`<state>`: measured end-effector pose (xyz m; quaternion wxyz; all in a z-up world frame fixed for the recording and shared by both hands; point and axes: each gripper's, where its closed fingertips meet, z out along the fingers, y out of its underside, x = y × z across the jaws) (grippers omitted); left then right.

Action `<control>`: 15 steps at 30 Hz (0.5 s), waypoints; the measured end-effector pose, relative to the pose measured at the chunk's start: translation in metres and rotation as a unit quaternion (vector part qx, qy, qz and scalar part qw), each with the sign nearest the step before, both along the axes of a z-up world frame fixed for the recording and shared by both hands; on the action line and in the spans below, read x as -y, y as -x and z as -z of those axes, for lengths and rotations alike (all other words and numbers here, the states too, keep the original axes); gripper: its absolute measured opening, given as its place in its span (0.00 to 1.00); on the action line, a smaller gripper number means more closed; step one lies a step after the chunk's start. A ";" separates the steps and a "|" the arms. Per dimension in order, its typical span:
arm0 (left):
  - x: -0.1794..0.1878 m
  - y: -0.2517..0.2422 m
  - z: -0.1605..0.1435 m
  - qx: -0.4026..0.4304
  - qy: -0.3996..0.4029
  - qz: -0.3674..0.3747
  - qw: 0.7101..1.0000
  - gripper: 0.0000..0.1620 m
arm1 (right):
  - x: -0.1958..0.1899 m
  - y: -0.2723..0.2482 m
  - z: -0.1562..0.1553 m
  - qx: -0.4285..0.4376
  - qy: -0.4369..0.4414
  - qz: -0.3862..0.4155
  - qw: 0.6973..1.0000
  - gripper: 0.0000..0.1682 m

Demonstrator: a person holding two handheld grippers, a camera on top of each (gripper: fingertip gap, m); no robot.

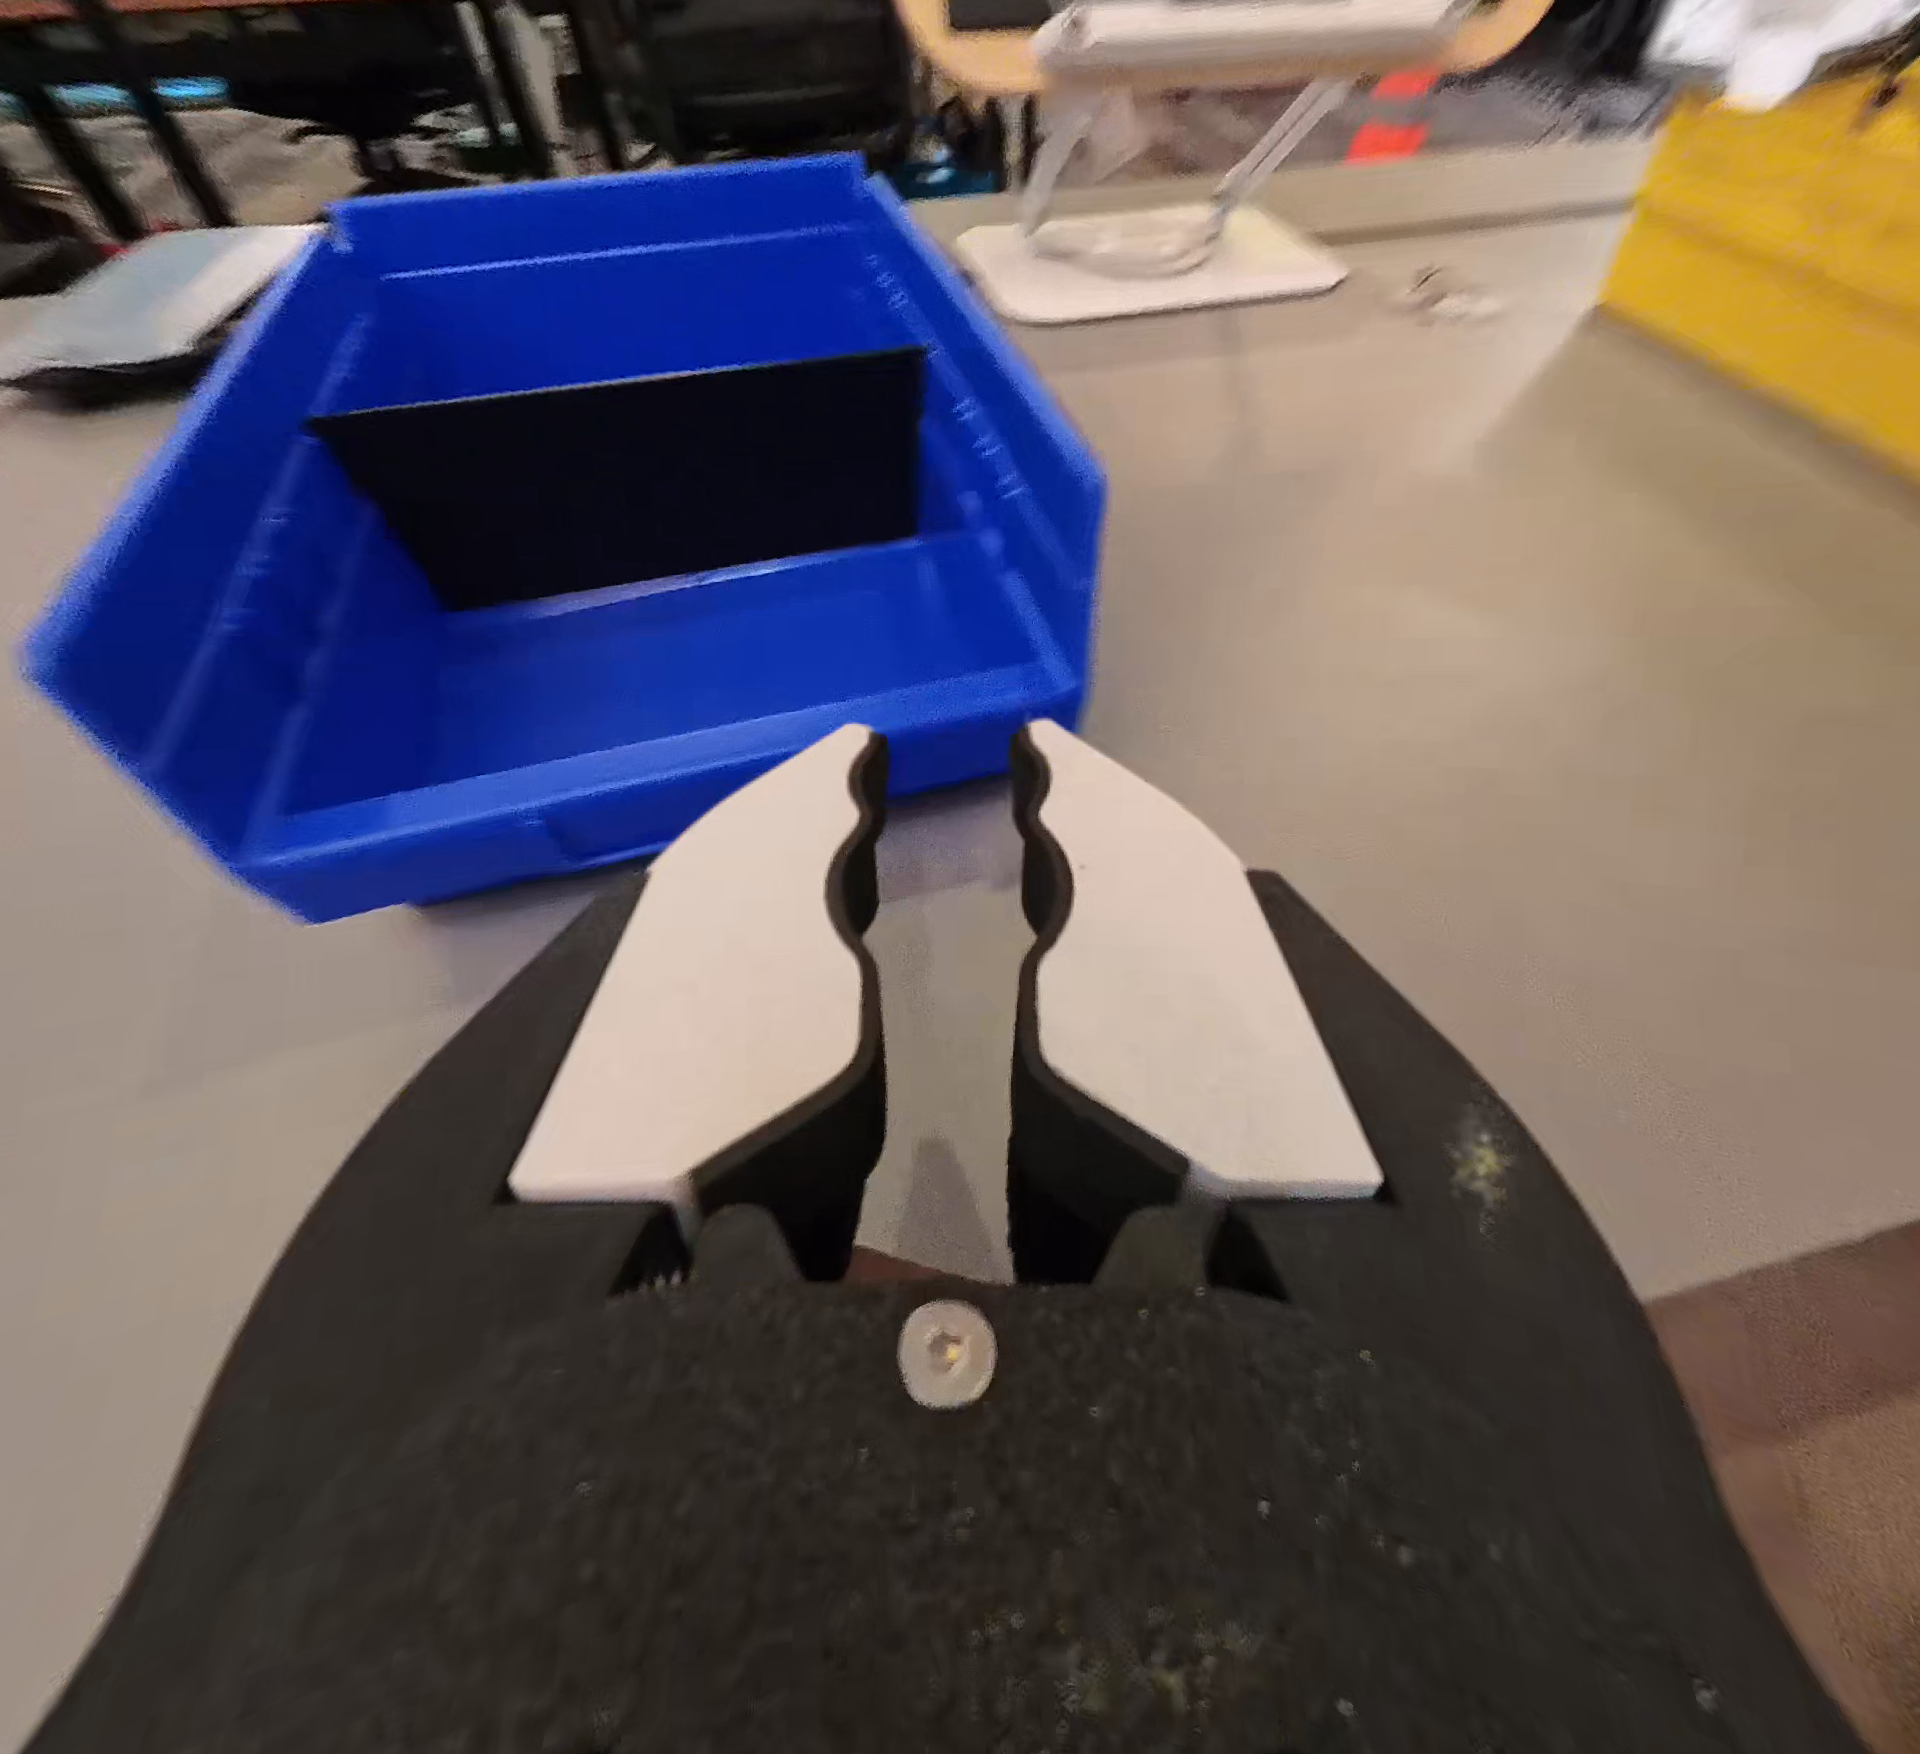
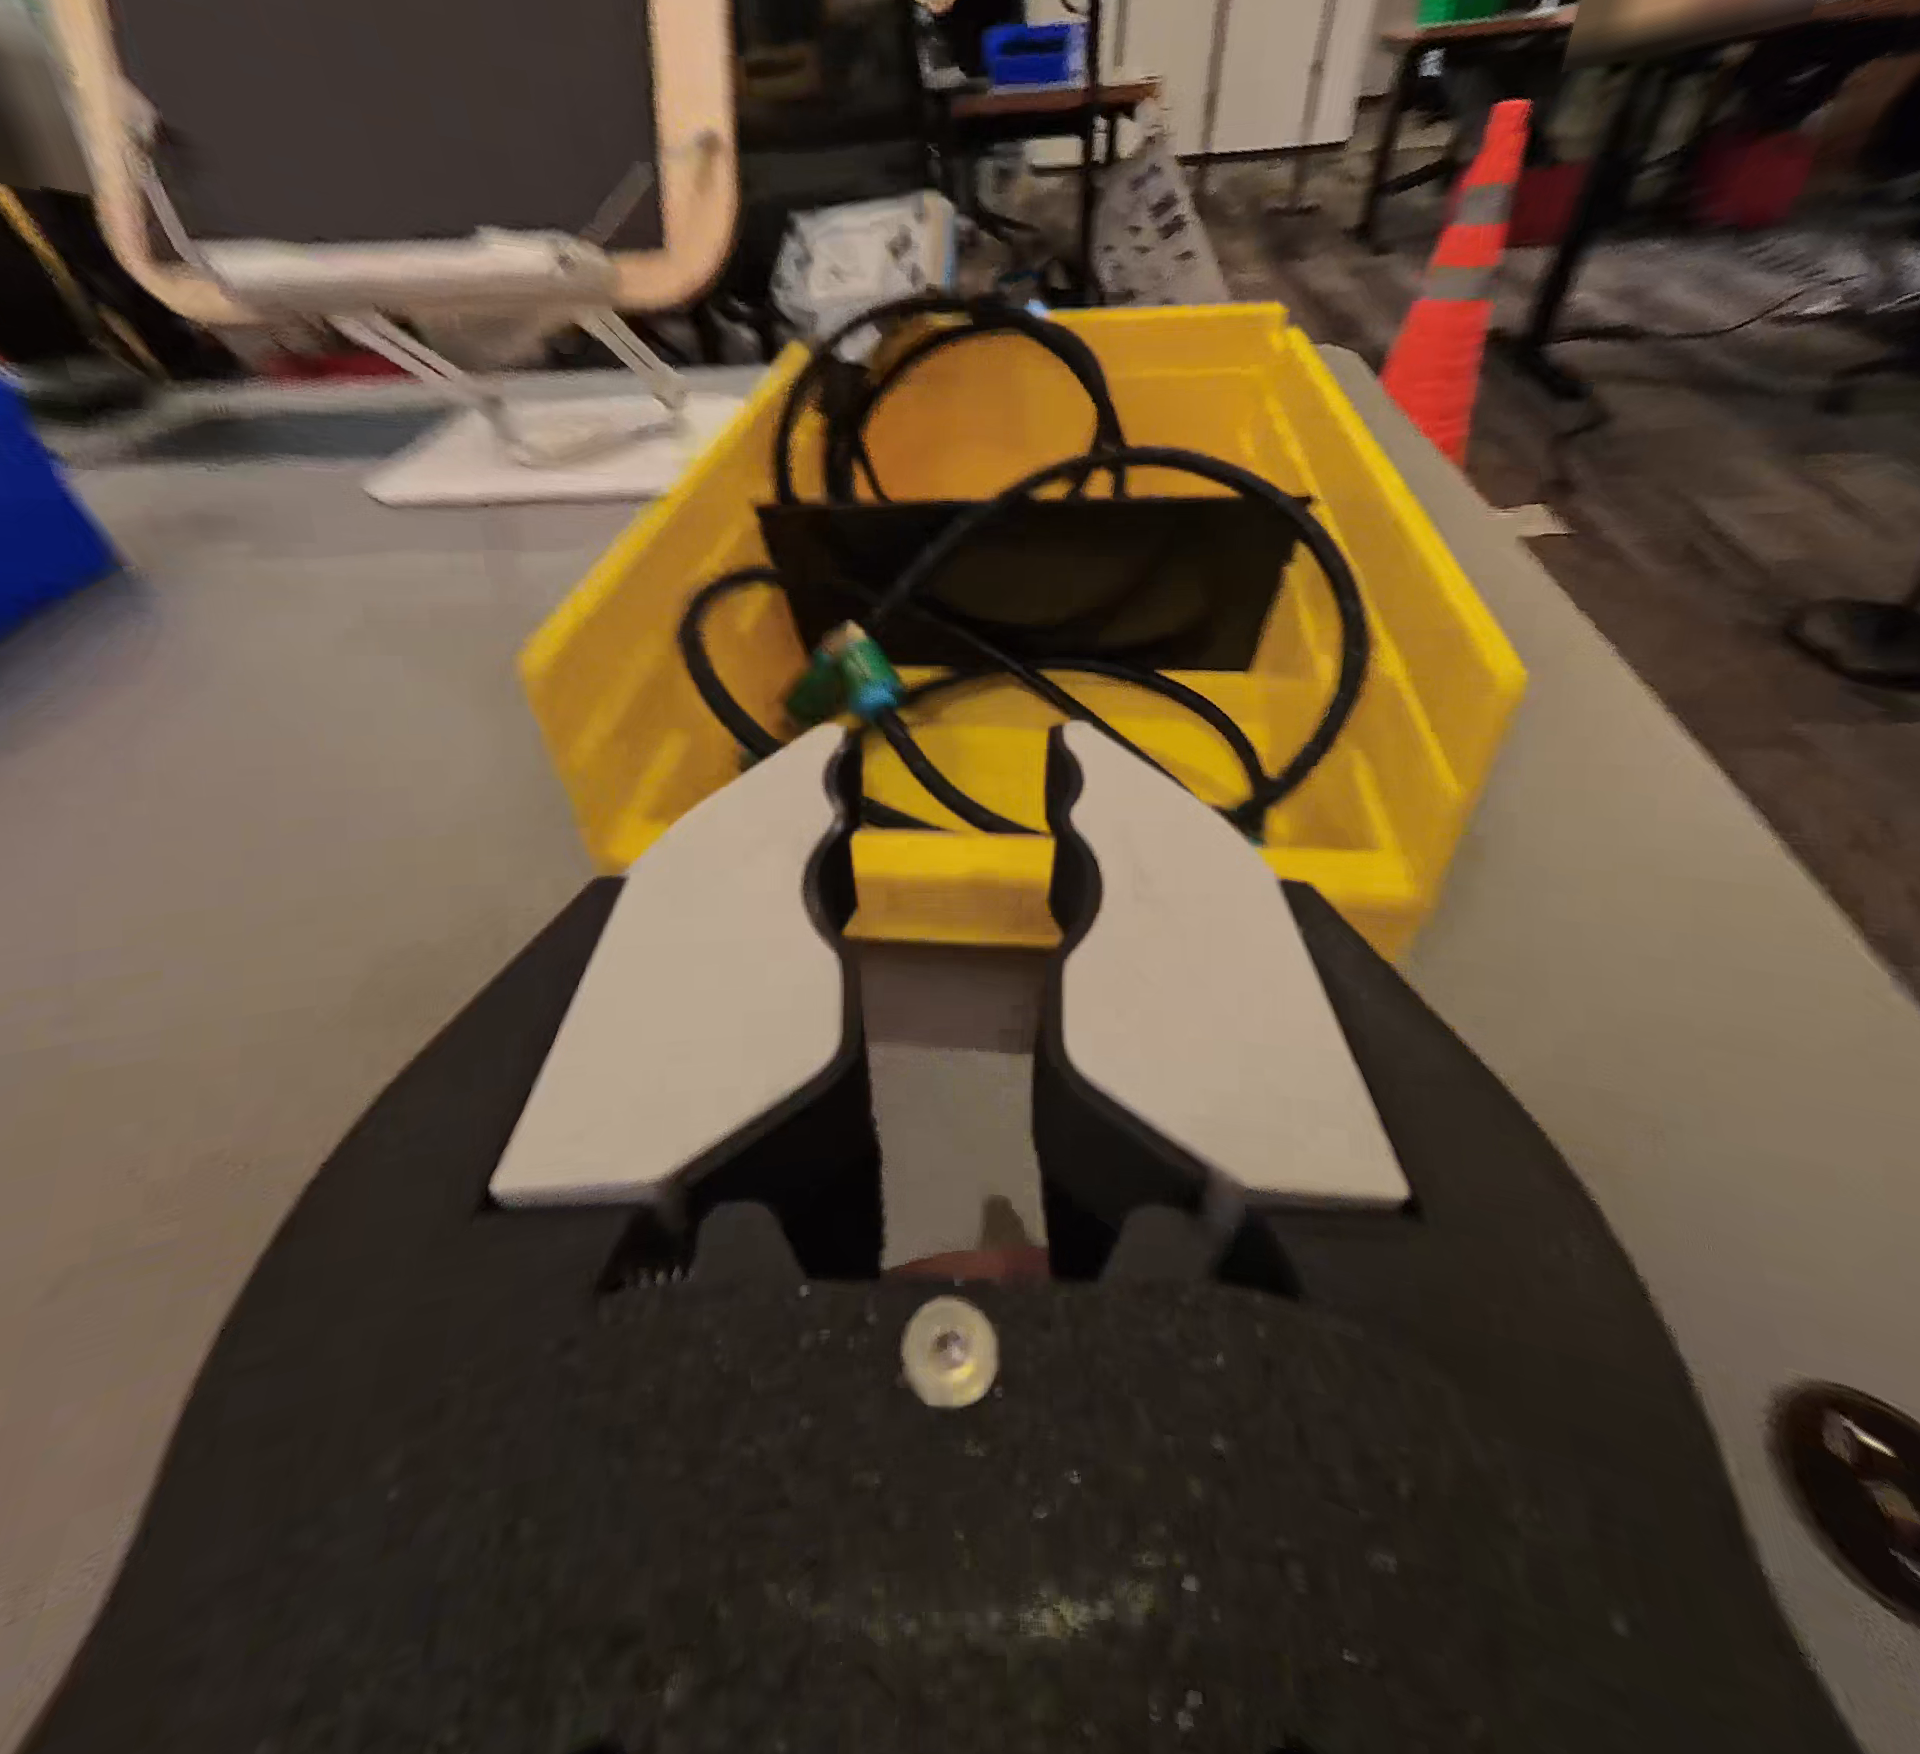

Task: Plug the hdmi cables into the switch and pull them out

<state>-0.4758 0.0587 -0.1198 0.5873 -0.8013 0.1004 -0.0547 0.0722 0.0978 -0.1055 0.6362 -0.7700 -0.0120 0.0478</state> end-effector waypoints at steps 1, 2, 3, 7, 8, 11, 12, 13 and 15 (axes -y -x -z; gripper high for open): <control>-0.003 0.009 0.006 -0.029 0.012 -0.006 0.999 0.14 | -0.001 -0.004 0.009 0.029 0.013 0.005 0.999 0.19; -0.005 0.016 0.013 -0.051 0.030 -0.007 0.998 0.14 | -0.004 -0.002 0.015 0.048 0.026 -0.007 0.998 0.19; -0.007 0.021 0.021 -0.060 0.047 -0.010 0.997 0.14 | -0.007 0.001 0.014 0.056 0.027 -0.021 0.998 0.19; -0.003 0.008 0.038 0.023 0.105 0.005 0.994 0.14 | -0.015 0.026 0.009 0.026 0.016 -0.064 0.997 0.19; -0.002 0.004 0.035 0.036 0.103 0.012 0.994 0.14 | -0.014 0.032 0.013 0.026 0.023 -0.070 0.997 0.20; 0.001 0.008 0.031 0.011 0.087 0.001 0.996 0.14 | -0.011 0.033 0.026 0.081 0.054 -0.059 0.994 0.20; 0.001 0.009 0.030 0.004 0.083 -0.003 0.997 0.14 | -0.010 0.031 0.028 0.106 0.057 -0.051 0.991 0.20; 0.001 0.009 0.030 0.004 0.083 -0.003 0.997 0.14 | -0.010 0.029 0.028 0.126 0.056 -0.042 0.990 0.20; 0.001 0.005 0.032 0.016 0.089 0.004 0.996 0.14 | -0.011 0.027 0.027 0.143 0.052 -0.033 0.988 0.20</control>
